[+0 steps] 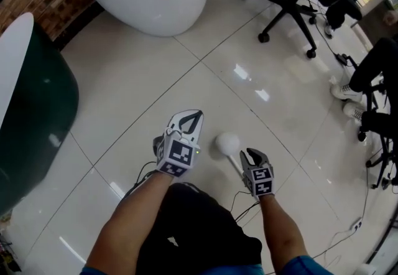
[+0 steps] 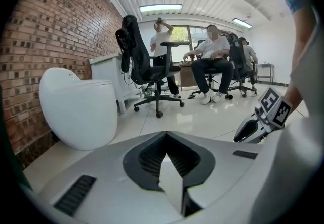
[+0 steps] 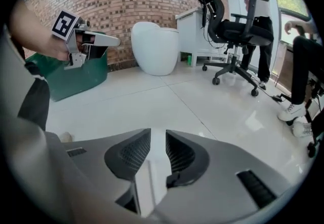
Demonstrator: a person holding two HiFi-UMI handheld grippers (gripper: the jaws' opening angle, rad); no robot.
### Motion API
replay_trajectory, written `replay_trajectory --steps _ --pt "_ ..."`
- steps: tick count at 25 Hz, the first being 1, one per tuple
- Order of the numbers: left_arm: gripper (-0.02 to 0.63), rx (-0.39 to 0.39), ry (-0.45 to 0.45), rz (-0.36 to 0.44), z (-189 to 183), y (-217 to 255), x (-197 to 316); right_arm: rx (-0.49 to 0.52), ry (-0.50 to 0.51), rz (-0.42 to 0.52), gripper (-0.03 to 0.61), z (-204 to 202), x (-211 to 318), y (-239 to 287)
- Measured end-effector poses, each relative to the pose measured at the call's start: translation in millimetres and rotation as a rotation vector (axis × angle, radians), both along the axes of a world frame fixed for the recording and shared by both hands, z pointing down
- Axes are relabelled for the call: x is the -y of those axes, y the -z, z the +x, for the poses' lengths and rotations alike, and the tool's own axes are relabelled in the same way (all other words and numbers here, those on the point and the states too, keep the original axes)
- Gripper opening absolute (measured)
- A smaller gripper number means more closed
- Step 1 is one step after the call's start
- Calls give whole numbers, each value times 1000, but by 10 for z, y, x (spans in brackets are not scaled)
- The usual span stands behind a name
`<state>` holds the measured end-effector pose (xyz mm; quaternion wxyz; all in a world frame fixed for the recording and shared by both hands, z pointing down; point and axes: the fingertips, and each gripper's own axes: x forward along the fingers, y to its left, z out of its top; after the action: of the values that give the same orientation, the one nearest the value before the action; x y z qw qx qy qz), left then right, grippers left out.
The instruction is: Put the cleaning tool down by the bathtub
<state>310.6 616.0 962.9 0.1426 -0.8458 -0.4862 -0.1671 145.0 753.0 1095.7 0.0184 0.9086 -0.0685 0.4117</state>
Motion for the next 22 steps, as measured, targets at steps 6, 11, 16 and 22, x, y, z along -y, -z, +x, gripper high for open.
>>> replay_trajectory --steps 6,11,16,22 --pt "3 60 -73 63 -190 -594 -181 122 82 -30 120 -161 82 -651" --pt "2 85 -115 97 -333 -889 -218 222 127 -45 120 -344 126 -1137" --pt "3 123 -135 148 -453 -1124 -154 319 155 -69 120 -529 115 -1482" --pt "3 236 -126 211 -554 -1526 -58 383 200 -91 121 -638 125 -1718"
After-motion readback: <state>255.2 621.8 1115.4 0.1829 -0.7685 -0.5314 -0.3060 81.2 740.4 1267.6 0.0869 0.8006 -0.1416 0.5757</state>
